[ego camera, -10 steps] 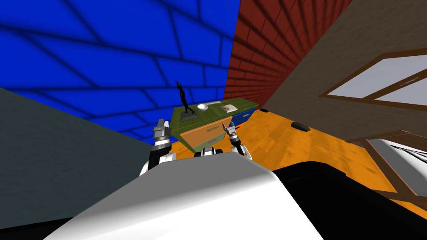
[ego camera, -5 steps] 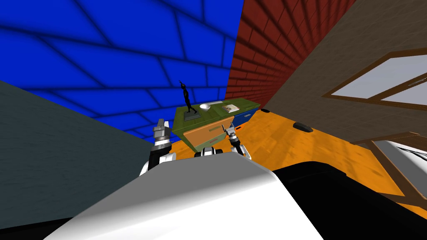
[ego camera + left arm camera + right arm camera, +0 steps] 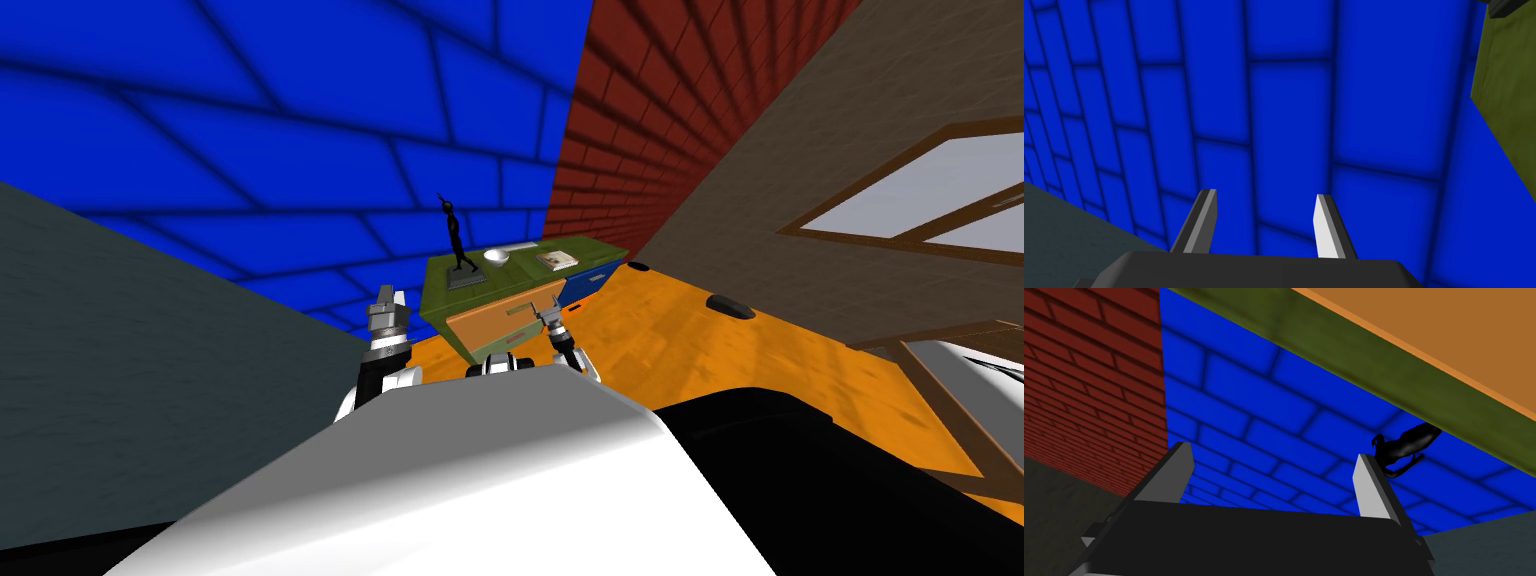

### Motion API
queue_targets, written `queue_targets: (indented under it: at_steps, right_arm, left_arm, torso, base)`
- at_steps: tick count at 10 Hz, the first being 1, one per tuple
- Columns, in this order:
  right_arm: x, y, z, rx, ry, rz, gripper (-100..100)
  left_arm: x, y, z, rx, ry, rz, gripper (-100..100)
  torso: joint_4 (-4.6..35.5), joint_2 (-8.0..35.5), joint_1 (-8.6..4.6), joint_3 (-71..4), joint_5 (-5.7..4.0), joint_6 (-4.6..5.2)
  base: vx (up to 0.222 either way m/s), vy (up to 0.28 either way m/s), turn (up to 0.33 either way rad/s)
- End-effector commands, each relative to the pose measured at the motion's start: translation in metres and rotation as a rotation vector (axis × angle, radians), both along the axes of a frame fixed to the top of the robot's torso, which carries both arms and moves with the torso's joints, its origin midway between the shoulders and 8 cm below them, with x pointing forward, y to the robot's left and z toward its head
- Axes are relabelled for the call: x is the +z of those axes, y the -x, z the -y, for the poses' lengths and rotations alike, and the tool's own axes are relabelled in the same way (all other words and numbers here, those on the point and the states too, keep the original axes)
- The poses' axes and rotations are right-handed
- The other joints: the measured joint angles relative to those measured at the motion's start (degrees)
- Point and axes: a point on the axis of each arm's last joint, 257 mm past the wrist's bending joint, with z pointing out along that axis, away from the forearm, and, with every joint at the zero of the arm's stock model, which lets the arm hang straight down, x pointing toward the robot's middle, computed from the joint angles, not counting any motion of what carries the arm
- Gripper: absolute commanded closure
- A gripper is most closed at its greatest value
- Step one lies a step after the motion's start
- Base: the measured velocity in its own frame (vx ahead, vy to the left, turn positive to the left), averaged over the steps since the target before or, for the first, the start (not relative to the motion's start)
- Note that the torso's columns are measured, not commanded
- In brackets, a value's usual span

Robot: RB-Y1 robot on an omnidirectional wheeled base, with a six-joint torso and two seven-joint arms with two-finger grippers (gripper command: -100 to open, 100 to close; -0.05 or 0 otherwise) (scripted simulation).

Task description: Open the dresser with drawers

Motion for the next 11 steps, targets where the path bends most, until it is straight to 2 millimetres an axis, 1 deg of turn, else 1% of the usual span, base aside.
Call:
queue_targets:
  at_steps: [1, 2, 4, 5, 7, 8, 10, 11]
  right_arm:
    - [-0.005, 0.000, 0.000, -0.028, 0.073, 0.007, -100]
    - [-0.017, -0.001, 0.000, -0.039, 0.109, -0.008, -100]
    - [-0.017, -0.001, 0.000, -0.057, 0.156, 0.003, -100]
    - [-0.029, -0.002, 0.000, -0.066, 0.193, -0.010, -100]
    - [-0.029, -0.002, 0.000, -0.083, 0.237, 0.000, -100]
    - [-0.040, -0.003, 0.000, -0.092, 0.277, -0.013, -100]
    - [-0.040, -0.003, 0.000, -0.107, 0.317, -0.003, -100]
    - [-0.052, -0.004, 0.000, -0.114, 0.358, -0.016, -100]
  left_arm:
    - [0.000, 0.000, 0.000, 0.000, 0.000, 0.000, 0]
    - [0.000, 0.000, 0.000, 0.000, 0.000, 0.000, 0]
    - [0.000, 0.000, 0.000, 0.000, 0.000, 0.000, 0]
    - [0.000, 0.000, 0.000, 0.000, 0.000, 0.000, 0]
    - [0.000, 0.000, 0.000, 0.000, 0.000, 0.000, 0]
    - [0.000, 0.000, 0.000, 0.000, 0.000, 0.000, 0]
    - [0.000, 0.000, 0.000, 0.000, 0.000, 0.000, 0]
    - [0.000, 0.000, 0.000, 0.000, 0.000, 0.000, 0]
  torso:
    - [0.01, 0.05, -0.06, 0.02, 0.01, 0.03]
    - [0.01, 0.03, -0.13, 0.02, -0.02, 0.01]
    - [0.01, 0.03, 0.00, 0.01, 0.02, 0.01]
    - [0.00, 0.00, -0.10, -0.01, 0.00, 0.01]
    - [0.01, 0.03, -0.05, 0.01, 0.01, 0.02]
    - [0.00, -0.02, -0.15, -0.02, -0.02, 0.00]
    - [0.01, 0.04, 0.02, 0.02, 0.02, 0.01]
    - [0.00, 0.01, 0.05, 0.00, 0.03, -0.01]
  base:
    - [-0.005, 0.006, -0.017]
    - [-0.010, 0.037, 0.024]
    - [-0.008, 0.024, 0.001]
    - [-0.012, 0.043, 0.021]
    - [-0.005, 0.012, -0.008]
    - [-0.005, 0.014, 0.004]
    - [-0.008, 0.037, 0.018]
    - [0.006, 0.102, 0.095]
